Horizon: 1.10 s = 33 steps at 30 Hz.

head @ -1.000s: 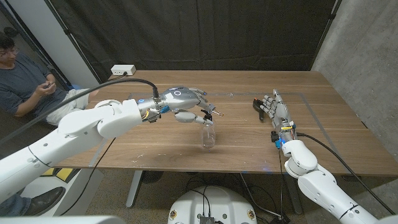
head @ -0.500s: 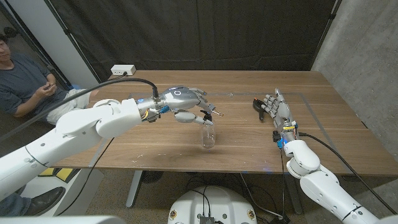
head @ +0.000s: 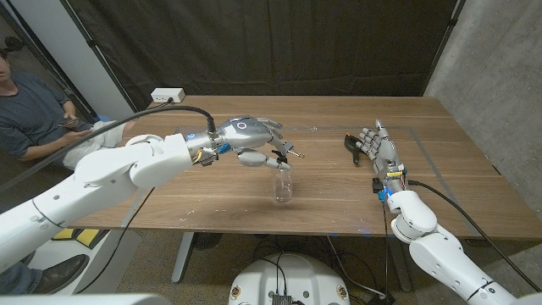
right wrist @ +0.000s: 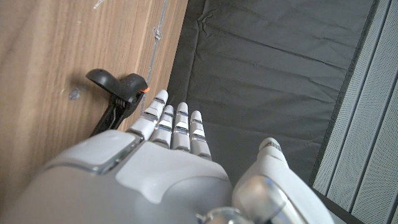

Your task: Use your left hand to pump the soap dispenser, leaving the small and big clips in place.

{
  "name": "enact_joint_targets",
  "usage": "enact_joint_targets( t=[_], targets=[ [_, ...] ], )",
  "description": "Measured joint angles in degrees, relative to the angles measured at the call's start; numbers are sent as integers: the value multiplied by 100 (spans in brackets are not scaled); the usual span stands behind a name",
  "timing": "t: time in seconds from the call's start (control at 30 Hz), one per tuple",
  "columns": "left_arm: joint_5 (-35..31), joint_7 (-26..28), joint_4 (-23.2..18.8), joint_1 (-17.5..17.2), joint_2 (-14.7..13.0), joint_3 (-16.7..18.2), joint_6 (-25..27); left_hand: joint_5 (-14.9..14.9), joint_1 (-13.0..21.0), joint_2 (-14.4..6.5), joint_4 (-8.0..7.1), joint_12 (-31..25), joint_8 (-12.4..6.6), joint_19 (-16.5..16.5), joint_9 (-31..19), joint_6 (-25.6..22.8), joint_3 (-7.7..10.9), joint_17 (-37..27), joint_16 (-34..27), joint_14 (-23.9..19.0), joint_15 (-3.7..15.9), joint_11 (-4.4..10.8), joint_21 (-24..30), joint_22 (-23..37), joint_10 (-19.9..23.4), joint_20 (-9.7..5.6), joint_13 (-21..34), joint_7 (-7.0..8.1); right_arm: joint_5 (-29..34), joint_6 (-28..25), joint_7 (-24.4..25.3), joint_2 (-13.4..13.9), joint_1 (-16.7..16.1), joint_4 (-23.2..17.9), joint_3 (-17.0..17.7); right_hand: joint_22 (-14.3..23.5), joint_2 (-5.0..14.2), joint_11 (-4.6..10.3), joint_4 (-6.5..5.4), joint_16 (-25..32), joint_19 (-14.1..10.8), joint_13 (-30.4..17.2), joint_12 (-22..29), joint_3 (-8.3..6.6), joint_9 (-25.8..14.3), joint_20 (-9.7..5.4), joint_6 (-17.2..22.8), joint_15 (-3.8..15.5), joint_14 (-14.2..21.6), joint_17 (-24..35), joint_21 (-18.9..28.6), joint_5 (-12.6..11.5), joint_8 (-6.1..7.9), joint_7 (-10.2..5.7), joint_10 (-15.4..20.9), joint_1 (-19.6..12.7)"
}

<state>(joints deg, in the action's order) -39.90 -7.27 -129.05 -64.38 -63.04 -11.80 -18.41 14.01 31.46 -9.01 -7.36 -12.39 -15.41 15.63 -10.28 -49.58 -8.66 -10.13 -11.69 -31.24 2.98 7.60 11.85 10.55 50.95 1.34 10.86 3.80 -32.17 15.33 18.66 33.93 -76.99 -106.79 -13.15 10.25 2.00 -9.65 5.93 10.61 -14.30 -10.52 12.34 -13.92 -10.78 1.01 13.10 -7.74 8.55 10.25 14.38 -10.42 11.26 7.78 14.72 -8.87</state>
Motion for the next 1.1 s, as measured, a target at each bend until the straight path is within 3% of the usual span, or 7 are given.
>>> enact_joint_targets(
  t=[1.1],
  targets=[
    [-107,309,-30,-81,72,189,-51,0,28,-29,-6,43,61,21,1,-123,41,-1,0,-71,9,-13,29,0,-12,-21,5,-62,51,71,-5,-23,-33,-2,14,0,30,14,0,0,-42,0,0,0,0,43,-1,-12,29,0,0,0,0,0,13,-30]
  ],
)
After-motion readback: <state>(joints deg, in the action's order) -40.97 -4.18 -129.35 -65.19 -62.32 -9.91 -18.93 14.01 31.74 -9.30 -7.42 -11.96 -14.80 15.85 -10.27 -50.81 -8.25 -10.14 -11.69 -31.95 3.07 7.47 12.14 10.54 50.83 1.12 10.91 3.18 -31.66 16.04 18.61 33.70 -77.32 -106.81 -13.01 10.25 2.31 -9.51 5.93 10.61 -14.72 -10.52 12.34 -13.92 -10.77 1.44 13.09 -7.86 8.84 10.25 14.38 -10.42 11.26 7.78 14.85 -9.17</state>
